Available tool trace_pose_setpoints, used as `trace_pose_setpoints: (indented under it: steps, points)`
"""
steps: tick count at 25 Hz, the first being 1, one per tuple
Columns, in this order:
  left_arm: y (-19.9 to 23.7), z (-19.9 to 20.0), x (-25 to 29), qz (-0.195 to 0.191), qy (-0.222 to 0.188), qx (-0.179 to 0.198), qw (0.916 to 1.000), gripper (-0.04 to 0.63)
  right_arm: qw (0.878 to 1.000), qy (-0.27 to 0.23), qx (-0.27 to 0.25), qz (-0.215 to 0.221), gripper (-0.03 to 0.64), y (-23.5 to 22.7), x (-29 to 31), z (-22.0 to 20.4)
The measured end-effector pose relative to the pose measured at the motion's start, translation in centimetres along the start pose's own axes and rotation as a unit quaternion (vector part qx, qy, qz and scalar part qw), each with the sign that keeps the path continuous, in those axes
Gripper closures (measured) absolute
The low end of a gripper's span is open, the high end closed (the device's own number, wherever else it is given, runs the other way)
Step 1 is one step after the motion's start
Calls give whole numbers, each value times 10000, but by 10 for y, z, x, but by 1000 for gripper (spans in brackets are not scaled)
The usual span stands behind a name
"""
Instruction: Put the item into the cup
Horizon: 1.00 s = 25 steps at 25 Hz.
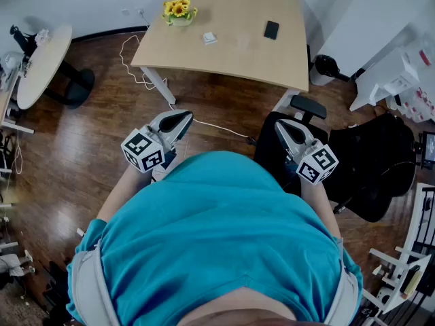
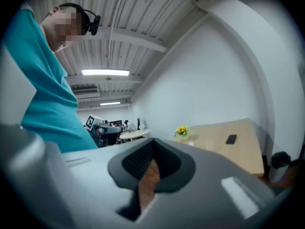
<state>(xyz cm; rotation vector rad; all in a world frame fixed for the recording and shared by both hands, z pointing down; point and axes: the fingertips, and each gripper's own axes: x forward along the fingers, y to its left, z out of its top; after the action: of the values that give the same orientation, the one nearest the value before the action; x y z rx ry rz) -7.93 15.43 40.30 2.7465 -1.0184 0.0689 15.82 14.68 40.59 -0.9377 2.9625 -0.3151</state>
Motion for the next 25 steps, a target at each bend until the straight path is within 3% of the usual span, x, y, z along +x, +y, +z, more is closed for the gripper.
trace_pose_setpoints:
  steps: [6,11,16,22,25]
  points:
    - [-2,0,18,106,56,-41,9999,591,9998,73,-160,44,615,-21,-5,1]
    - [27,-1,23,65,169,-80,9998,591,9998,135,-136,18,615,-34,25,1]
    - [87,10,33,-273,129,-11,9995,591,9992,238,-209,-229,615,-49,83,17]
    - [183,25,61,-698,149,-80,9974,591,9969,196,-62,-762,615,-82,157,43]
    - [220,25,77,-881,298,62,9956,591,9941,200,35,-1064,615,-102,185,51]
